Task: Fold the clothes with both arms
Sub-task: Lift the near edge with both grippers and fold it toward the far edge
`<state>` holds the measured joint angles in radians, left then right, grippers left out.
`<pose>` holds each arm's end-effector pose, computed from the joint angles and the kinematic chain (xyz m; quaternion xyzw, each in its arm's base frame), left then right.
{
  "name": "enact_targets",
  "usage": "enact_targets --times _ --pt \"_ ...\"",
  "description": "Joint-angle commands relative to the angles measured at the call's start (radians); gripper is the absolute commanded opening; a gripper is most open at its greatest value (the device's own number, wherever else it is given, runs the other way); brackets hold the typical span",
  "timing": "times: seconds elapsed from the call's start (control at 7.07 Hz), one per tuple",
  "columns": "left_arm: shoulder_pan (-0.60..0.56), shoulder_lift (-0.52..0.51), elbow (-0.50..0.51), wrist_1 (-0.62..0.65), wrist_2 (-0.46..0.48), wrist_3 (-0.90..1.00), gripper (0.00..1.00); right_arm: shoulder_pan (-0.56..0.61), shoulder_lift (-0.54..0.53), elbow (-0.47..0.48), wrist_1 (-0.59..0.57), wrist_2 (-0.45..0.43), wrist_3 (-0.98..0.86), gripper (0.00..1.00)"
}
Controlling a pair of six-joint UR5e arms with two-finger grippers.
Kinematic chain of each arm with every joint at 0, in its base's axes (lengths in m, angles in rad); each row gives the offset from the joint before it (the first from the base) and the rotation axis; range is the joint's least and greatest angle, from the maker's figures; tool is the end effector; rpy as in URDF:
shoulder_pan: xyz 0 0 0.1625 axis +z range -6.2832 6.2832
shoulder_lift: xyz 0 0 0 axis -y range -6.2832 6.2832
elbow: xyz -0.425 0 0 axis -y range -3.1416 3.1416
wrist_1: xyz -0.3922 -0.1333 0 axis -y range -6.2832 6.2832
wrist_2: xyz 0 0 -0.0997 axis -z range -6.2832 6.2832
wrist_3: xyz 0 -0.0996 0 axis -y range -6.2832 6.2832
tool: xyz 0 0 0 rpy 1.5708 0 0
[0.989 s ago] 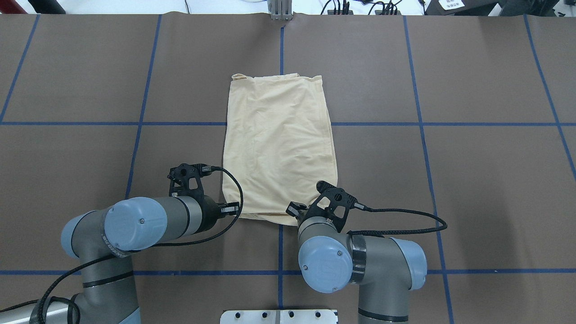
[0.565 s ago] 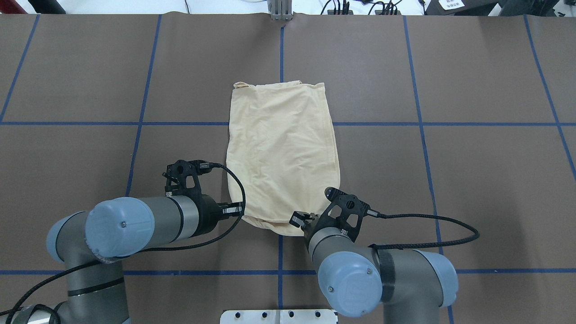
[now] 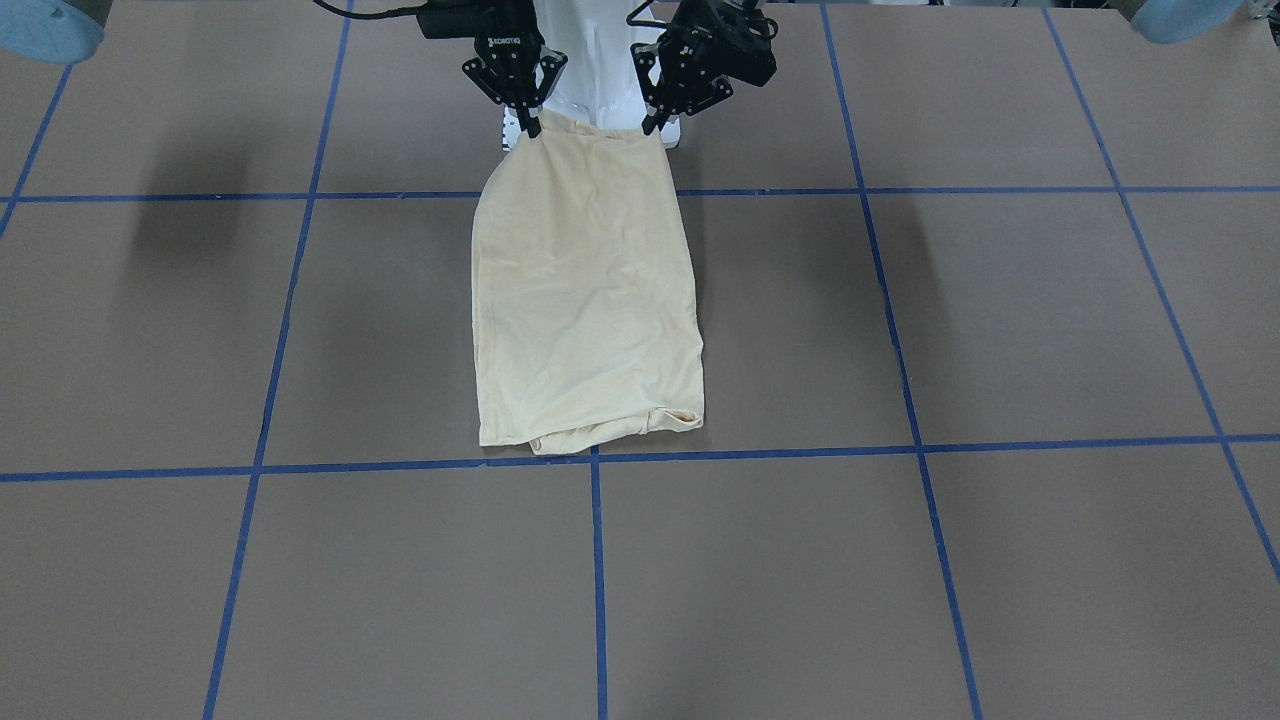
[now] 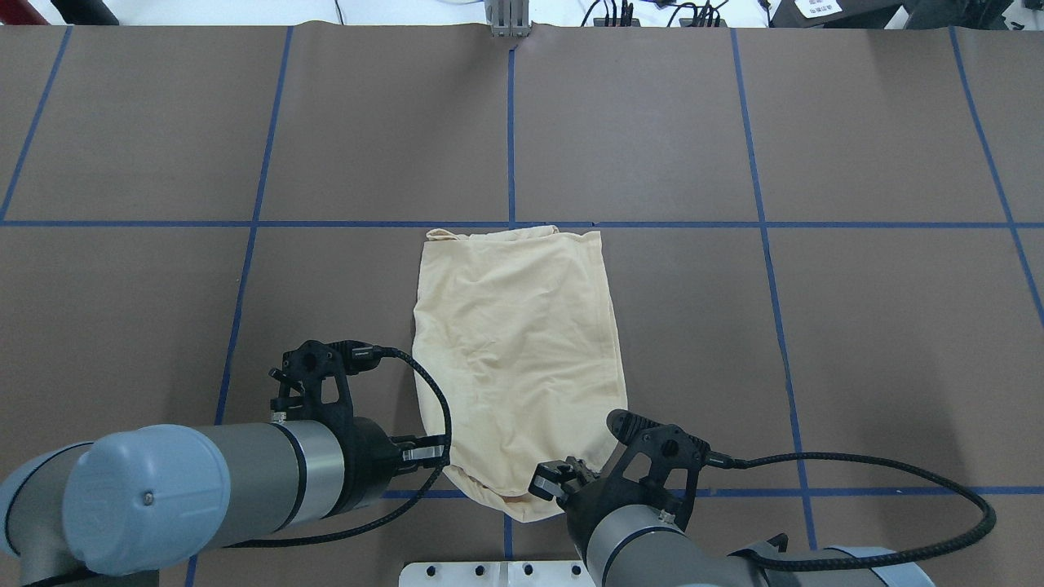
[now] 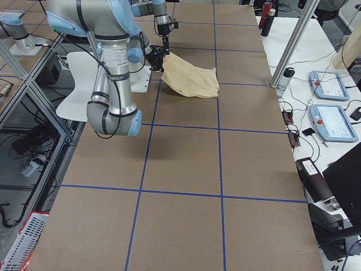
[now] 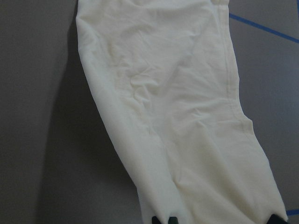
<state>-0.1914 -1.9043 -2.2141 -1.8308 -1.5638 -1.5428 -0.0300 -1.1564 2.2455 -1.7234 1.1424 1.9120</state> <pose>0.4511 -0.2239 0.1775 0.0663 0.5759 -0.0685 0.8119 -0.4899 -0.1601 0.1773 0.1050 -0.4684 0.2299 0.8466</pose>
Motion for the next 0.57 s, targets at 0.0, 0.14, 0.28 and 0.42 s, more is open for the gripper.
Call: enact_targets --times 0.0,0.14,0.28,0.42 --pt "0.006 -0.001 -0.003 0.018 -0.004 -0.003 0.0 -0.007 0.004 0.008 -0.018 -0.001 -0.004 0.0" --pt "0.006 -0.004 0.011 0.018 -0.004 0.001 0.0 0.019 0.007 -0.009 -0.018 -0.001 -0.01 0.0" --pt "-0.002 -0.009 0.04 0.018 -0.002 0.006 0.0 0.059 0.01 -0.039 -0.013 0.002 -0.023 0.0" --pt "-0.032 -0.015 0.072 0.018 -0.002 0.009 0.0 0.112 0.029 -0.067 -0.007 0.004 -0.072 0.0"
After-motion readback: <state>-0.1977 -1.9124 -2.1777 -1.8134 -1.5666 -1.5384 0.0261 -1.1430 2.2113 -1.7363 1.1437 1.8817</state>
